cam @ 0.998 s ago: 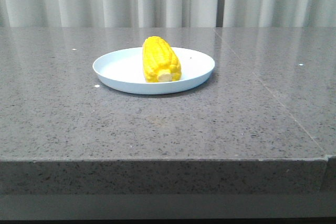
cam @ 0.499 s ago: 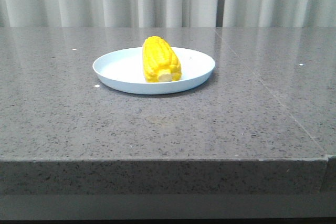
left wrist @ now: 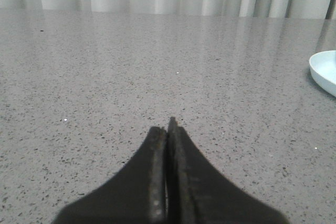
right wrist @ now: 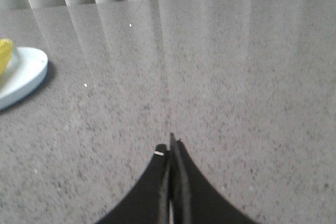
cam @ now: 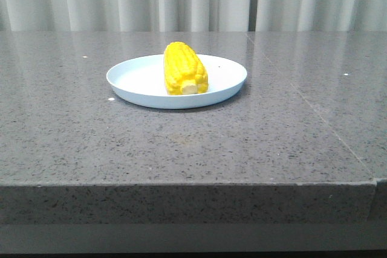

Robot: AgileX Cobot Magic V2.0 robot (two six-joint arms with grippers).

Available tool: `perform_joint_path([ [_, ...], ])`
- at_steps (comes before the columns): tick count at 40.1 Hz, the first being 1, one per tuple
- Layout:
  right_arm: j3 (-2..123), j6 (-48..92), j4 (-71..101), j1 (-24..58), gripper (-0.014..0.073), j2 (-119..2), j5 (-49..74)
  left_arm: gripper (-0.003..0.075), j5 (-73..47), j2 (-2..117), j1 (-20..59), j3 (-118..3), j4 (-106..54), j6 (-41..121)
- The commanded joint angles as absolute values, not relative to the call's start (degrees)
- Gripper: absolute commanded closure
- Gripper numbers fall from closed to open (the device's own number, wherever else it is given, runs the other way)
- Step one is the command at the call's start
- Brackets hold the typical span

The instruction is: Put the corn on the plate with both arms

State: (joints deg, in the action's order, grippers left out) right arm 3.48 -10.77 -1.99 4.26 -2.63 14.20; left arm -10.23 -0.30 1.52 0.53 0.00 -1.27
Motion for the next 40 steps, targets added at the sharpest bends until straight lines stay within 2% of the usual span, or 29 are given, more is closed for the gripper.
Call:
perform_joint_path([
  [1, 1.68, -9.53, -1.73, 3.95, 0.0665, -1.65, 7.61, 0.0741, -5.09, -1.34, 1.51, 1.83, -0.34, -1.24],
  [9, -0.27, -8.66, -1.73, 3.95, 0.0665, 1.70, 8.45, 0.0741, -5.09, -1.34, 1.51, 1.83, -0.34, -1.24],
  [40, -0.27, -8.66, -1.73, 3.95, 0.0665, 1.59, 8.84, 0.0741, -5.09, -1.24, 1.51, 1.83, -0.34, -1.24],
])
